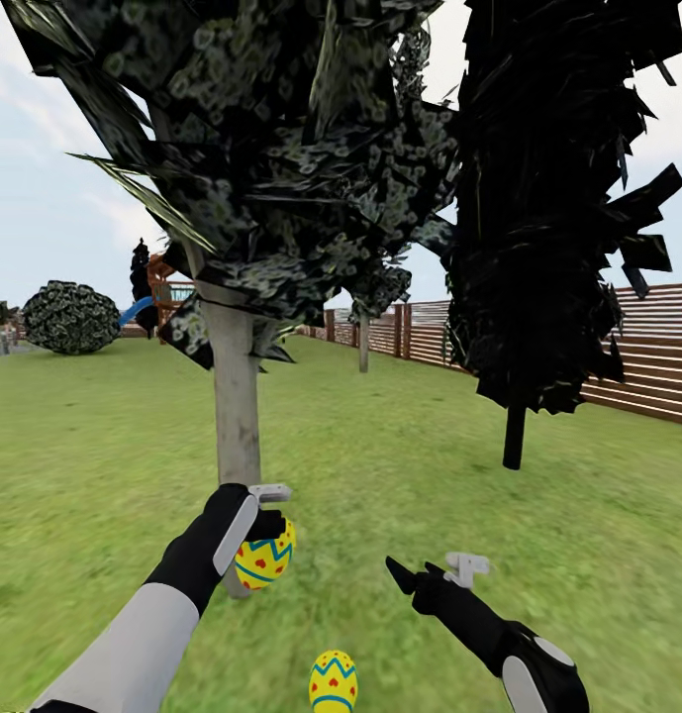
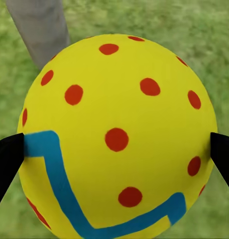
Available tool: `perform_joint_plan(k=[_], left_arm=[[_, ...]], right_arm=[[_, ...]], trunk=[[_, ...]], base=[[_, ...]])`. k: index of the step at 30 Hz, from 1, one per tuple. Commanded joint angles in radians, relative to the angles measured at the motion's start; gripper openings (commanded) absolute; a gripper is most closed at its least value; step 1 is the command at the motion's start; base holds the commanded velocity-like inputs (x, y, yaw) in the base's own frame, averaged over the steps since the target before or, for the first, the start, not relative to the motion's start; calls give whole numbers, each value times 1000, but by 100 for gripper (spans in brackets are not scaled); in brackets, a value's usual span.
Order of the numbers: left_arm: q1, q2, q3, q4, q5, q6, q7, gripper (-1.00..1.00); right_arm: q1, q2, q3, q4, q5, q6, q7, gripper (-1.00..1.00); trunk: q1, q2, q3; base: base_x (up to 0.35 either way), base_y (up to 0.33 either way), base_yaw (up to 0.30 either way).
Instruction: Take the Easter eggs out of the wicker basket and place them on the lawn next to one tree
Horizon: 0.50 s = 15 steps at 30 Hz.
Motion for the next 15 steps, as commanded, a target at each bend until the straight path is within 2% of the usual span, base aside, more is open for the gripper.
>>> perform_joint_plan(k=[1, 15], left_arm=[[-1, 0, -2, -1, 11, 2, 9, -100], [-1, -3, -2, -1, 16, -1, -5, -100]], right_arm=[[-1, 0, -1, -1, -5, 6, 1, 100], [-1, 0, -7, -1, -17, 6, 2, 100]], trunk=[[0, -1, 0], [4, -8, 15]], base=[[131, -58, 209], [18, -7, 209]])
